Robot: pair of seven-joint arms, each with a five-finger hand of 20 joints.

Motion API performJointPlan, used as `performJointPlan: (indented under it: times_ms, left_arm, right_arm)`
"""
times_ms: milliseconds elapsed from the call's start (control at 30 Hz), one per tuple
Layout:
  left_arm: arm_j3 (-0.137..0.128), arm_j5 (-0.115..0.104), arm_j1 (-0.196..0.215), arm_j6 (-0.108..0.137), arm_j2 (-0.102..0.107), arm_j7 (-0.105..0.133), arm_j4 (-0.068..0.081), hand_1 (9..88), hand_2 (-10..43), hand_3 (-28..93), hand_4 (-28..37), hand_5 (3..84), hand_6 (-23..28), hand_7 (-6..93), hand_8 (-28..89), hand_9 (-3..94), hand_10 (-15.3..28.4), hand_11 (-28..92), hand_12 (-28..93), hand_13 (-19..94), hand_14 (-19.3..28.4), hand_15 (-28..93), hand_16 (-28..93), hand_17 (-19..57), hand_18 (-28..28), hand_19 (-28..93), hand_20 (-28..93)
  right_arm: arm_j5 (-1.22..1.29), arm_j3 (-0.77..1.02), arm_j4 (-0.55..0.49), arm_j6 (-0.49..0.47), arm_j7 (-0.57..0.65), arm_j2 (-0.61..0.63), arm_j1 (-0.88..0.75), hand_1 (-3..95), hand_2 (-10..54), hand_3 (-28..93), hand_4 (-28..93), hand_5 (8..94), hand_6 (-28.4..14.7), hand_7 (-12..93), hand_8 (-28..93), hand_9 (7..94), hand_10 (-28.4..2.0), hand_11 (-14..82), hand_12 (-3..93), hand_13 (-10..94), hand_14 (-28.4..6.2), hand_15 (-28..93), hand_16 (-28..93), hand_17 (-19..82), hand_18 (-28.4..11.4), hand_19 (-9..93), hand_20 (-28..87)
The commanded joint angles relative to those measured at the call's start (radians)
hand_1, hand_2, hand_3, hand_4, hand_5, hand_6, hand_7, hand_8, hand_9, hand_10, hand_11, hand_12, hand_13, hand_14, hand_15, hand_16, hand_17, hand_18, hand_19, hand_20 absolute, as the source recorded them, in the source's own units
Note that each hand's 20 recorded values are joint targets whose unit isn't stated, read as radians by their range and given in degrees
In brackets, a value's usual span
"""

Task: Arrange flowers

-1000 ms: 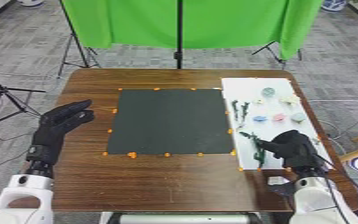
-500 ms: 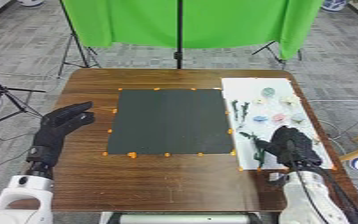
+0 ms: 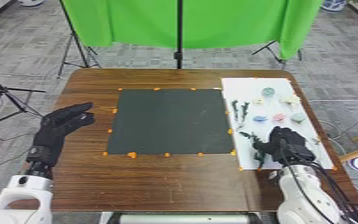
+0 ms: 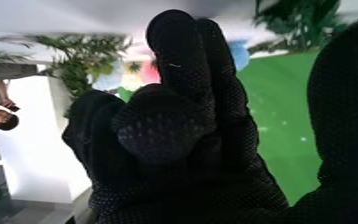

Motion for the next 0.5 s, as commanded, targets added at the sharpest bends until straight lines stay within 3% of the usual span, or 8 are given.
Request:
performJointPlan:
  times_ms: [33,333,367,400,433,467,500]
  left_arm:
    - [-0.003,0.009,0.012,-0.005,-0.005,-0.023,-0.004,39.3,-1.1,57,-17.3,49.1,4.9,15.2,-7,49.2,13.5,23,13,41,18.7,28,-1,5.9,12.3,11,18]
    - [-0.003,0.004,0.011,-0.008,-0.001,-0.034,-0.005,39.2,-1.1,57,-17.3,49.0,4.9,15.2,-7,49.0,13.8,23,13,41,18.8,28,-1,5.7,12.3,11,18]
    - [-0.002,-0.005,0.009,-0.006,0.000,-0.037,-0.005,39.2,-1.1,57,-17.3,48.9,4.9,15.2,-7,49.0,13.8,22,13,41,18.8,28,-1,5.7,12.3,11,18]
    - [-0.002,-0.020,0.008,-0.006,0.000,-0.037,-0.005,39.2,-1.1,57,-17.3,49.0,4.9,15.1,-7,49.0,13.8,22,13,41,18.8,28,-1,5.7,12.3,11,18]
    - [-0.002,-0.034,0.008,-0.004,-0.001,-0.035,-0.004,39.1,-1.1,57,-17.3,48.9,4.9,15.2,-7,49.0,13.8,22,13,41,18.8,28,-1,5.7,12.3,11,18]
    - [-0.001,-0.045,0.005,0.000,0.000,-0.036,-0.003,39.1,-1.1,57,-17.4,49.0,4.9,15.2,-7,49.0,13.8,22,13,41,18.9,28,-1,5.7,12.3,11,18]
    - [-0.002,-0.048,0.005,0.004,0.003,-0.037,-0.004,39.1,-1.1,57,-17.5,48.9,4.9,15.2,-7,49.0,13.8,23,13,41,18.9,28,-1,5.7,12.3,11,18]
  right_arm:
    - [0.008,-0.057,0.018,-0.034,0.006,0.004,0.017,34.0,-9.5,62,-24,72.8,-7.5,26,-5,79.4,-16.5,34.4,30.4,89,-3.1,60,38,62,-14.3,93,54]
    - [0.022,-0.133,0.040,-0.066,-0.005,0.011,0.038,41.8,-9.5,61,-19,77.2,-6.1,30,-6,83.6,-15.5,38.5,31.3,93,-1.0,62,38,68,-11.7,93,57]
    - [0.018,-0.136,0.044,-0.069,-0.006,0.009,0.039,43.4,-9.5,59,-17,77.4,-5.8,30,2,83.9,-15.5,39.0,31.6,93,-0.9,62,38,69,-11.5,93,57]
    - [0.023,-0.138,0.048,-0.067,-0.007,0.008,0.041,55.1,-9.5,34,0,77.6,-5.4,30,11,83.2,-15.4,42.1,33.6,94,-0.7,63,37,69,-12.9,93,57]
    - [0.029,-0.141,0.051,-0.057,-0.006,0.010,0.041,69.1,-9.5,2,21,78.3,-5.1,30,17,84.5,-15.1,41.8,33.2,94,-0.5,64,36,70,-11.9,93,57]
    - [0.027,-0.140,0.054,-0.052,-0.007,0.008,0.039,76.9,-9.5,-13,33,78.9,-4.7,31,19,85.3,-14.8,42.0,33.2,94,-0.4,65,35,70,-11.4,93,57]
    - [0.029,-0.140,0.055,-0.043,-0.007,0.008,0.038,81.5,-9.5,-21,40,79.4,-4.5,31,21,86.0,-14.4,41.6,35.1,94,-0.4,65,34,71,-11.1,93,56]
